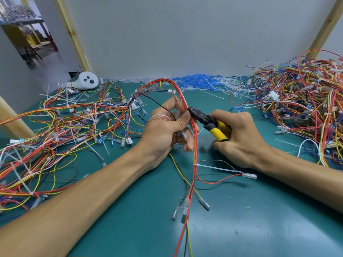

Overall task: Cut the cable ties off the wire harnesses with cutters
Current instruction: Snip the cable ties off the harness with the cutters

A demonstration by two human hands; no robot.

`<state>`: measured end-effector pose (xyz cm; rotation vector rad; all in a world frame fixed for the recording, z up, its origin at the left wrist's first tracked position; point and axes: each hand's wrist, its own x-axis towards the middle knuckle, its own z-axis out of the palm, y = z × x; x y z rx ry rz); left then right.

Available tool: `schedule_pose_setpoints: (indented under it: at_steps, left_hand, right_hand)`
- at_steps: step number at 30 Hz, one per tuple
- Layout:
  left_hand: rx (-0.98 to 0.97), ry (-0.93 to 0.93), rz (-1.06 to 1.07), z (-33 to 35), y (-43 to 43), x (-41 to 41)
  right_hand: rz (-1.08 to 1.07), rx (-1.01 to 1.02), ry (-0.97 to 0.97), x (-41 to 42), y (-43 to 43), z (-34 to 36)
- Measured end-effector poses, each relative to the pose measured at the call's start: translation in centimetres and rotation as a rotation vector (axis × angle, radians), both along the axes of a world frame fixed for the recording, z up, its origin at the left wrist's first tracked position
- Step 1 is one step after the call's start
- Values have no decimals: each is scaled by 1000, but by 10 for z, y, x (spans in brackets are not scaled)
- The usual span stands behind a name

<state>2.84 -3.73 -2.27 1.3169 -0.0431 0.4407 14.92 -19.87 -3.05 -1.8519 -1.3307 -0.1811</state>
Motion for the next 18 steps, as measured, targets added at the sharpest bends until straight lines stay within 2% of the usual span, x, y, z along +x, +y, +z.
schedule_pose_setpoints:
  at_steps: [11, 15, 18]
  left_hand:
    - [12, 2, -11, 0, 2, 2]
    - [-12, 17, -13, 1, 3, 3]
    - [-48, 39, -29, 3, 6, 2]
  right_hand:
    - [-1, -17, 97, -1, -1, 3]
    - [-58, 39, 226, 2, -2, 8]
    - [-135, 44, 138, 1, -2, 9]
